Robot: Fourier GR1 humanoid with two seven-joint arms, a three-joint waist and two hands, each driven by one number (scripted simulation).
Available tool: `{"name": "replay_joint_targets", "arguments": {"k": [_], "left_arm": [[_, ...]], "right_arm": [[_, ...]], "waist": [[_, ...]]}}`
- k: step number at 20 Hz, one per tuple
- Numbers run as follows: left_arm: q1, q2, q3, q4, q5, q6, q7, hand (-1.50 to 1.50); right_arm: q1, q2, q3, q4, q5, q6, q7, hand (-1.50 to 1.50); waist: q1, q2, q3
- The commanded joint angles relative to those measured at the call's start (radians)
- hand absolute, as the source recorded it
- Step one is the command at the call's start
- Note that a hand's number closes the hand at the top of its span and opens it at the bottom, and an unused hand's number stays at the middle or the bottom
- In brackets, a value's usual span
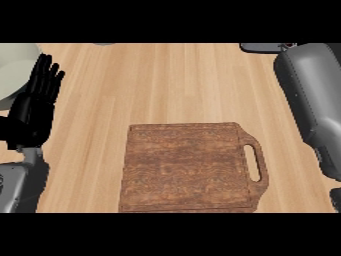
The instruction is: Pick the can from the cutting board and place it in the pot
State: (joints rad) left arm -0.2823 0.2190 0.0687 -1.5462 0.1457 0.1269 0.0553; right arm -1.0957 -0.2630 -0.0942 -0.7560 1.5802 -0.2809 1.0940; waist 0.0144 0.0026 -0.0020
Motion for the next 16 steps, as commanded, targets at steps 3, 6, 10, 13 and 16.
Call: {"name": "replay_joint_targets", "arguments": {"k": [3,6,10,13,16], "left_arm": [[0.002,0.008,0.006,-0.037,0.003,0.002,0.042,0.00],[0.002,0.015,0.036,0.039,0.003,-0.016,-0.028,0.00],[0.036,0.018,0.054,0.025,0.026,-0.040,-0.037,0.00],[0.007,-0.024,0.021,0.027,-0.021,0.017,-0.031,0.00],[0.052,-0.008,0.023,-0.023,0.004,-0.040,-0.013,0.00]], "right_arm": [[0.108,-0.023,-0.048,-0.073,0.011,0.016,0.103,1.50],[0.195,-0.045,-0.074,-0.169,-0.001,-0.015,0.081,1.50],[0.284,-0.114,-0.116,-0.321,-0.079,0.056,-0.045,1.50],[0.374,-0.173,-0.178,-0.243,-0.138,-0.069,-0.156,1.50],[0.401,-0.132,-0.146,-0.304,-0.121,-0.040,-0.112,1.50]], "waist": [[-0.021,-0.007,0.002],[-0.032,-0.006,0.002],[-0.028,-0.009,0.002],[-0.020,-0.002,0.002],[-0.013,-0.003,0.002]]}}
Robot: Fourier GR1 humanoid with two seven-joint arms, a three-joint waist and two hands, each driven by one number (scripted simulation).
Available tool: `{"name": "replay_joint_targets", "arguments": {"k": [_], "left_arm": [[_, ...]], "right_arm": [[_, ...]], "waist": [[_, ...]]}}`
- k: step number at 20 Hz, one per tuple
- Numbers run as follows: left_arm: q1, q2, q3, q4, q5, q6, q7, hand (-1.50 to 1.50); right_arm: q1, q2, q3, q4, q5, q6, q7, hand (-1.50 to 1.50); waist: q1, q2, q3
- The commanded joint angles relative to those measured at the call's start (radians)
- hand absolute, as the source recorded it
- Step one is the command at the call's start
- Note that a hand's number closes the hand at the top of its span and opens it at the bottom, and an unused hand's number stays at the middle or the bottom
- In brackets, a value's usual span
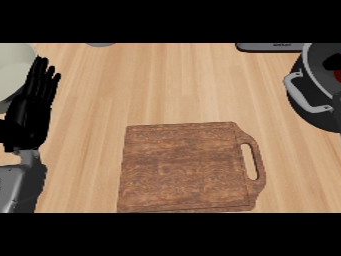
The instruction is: Pick the can from the cutting board and place it in the pot
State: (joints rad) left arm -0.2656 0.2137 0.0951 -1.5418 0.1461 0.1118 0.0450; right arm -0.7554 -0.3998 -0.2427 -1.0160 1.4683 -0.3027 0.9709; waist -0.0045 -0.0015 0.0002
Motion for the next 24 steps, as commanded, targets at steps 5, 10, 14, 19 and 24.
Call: {"name": "replay_joint_targets", "arguments": {"k": [5,10,14,19,24], "left_arm": [[-0.042,-0.001,0.012,0.024,-0.006,-0.001,0.032,0.00],[-0.014,-0.015,-0.006,0.010,-0.022,-0.006,-0.011,0.00],[-0.025,-0.008,0.003,0.004,-0.003,-0.022,0.006,0.00],[-0.007,-0.007,0.007,-0.007,-0.014,-0.018,-0.004,0.00],[-0.024,-0.049,-0.011,0.033,-0.029,0.004,-0.030,0.00]], "right_arm": [[0.129,-0.036,-0.070,0.079,-0.088,-0.138,-0.095,1.50],[0.104,-0.032,-0.190,0.240,-0.259,-0.193,-0.195,1.50],[0.062,-0.058,-0.272,0.338,-0.416,-0.180,-0.340,-1.50],[0.060,-0.022,-0.245,0.346,-0.467,-0.236,-0.497,-1.50],[0.024,-0.051,-0.302,0.311,-0.570,-0.346,-0.641,-1.50]], "waist": [[0.004,0.003,0.000],[0.010,0.007,0.001],[0.021,0.009,0.002],[0.021,0.006,0.001],[0.017,0.007,0.001]]}}
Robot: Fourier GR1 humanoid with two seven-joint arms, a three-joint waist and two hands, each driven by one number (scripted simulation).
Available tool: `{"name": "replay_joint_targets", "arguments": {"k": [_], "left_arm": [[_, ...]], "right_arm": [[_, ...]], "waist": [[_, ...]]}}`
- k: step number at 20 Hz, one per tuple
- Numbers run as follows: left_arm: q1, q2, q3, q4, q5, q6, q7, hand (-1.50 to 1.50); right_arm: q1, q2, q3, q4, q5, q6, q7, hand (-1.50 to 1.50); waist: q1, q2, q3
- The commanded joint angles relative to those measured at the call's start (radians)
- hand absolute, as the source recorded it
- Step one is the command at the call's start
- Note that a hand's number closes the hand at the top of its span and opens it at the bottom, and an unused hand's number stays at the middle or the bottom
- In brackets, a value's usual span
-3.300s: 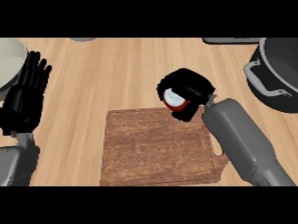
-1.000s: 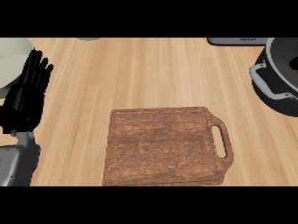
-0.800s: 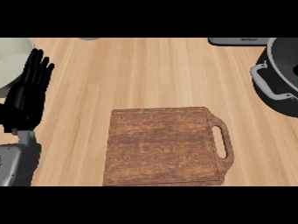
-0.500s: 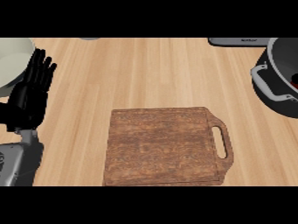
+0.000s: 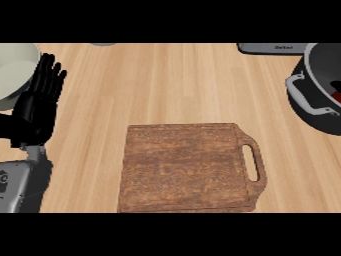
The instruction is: Pick the can from the cutting board and place it in the pot
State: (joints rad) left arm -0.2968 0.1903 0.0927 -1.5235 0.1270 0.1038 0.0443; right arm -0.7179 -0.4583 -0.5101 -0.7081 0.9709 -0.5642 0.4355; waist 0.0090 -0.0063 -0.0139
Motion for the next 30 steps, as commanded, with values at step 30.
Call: {"name": "replay_joint_targets", "arguments": {"k": [30], "left_arm": [[0.054,-0.021,0.006,-0.016,-0.035,-0.006,-0.003,0.00]], "right_arm": [[0.685,0.106,-0.304,-0.850,-0.764,-0.025,-0.325,-1.50]], "waist": [[-0.016,0.005,0.014]]}}
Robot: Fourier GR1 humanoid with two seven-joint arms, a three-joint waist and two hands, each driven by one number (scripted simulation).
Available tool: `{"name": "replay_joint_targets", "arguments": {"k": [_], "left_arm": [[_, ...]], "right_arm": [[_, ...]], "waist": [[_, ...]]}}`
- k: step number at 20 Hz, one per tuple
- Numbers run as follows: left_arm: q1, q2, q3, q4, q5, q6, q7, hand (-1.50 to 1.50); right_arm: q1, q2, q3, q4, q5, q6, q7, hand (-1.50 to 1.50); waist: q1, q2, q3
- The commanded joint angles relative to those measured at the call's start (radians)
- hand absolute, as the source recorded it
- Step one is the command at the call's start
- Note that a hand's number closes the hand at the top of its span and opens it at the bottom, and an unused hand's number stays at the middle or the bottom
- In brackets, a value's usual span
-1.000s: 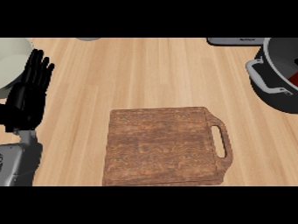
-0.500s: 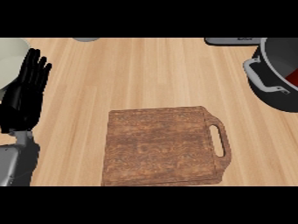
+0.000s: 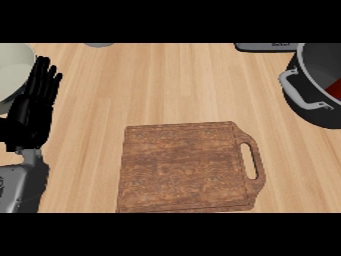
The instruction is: Pick the can from the cutting board and place it in the pot
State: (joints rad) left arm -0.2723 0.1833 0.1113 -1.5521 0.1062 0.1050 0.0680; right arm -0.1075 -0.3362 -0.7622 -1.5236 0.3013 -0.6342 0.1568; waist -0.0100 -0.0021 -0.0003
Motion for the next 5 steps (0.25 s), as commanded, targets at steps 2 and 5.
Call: {"name": "replay_joint_targets", "arguments": {"k": [2,5], "left_arm": [[0.009,-0.006,-0.002,-0.016,0.007,-0.011,0.009,0.00],[0.031,-0.007,0.005,0.004,-0.010,-0.012,-0.044,0.00]], "right_arm": [[0.155,0.058,-0.081,-0.074,-0.142,0.040,-0.136,-1.50],[0.202,0.006,-0.159,-0.008,-0.235,0.114,-0.193,-1.50]], "waist": [[0.002,0.000,0.001],[0.000,0.000,0.001]]}}
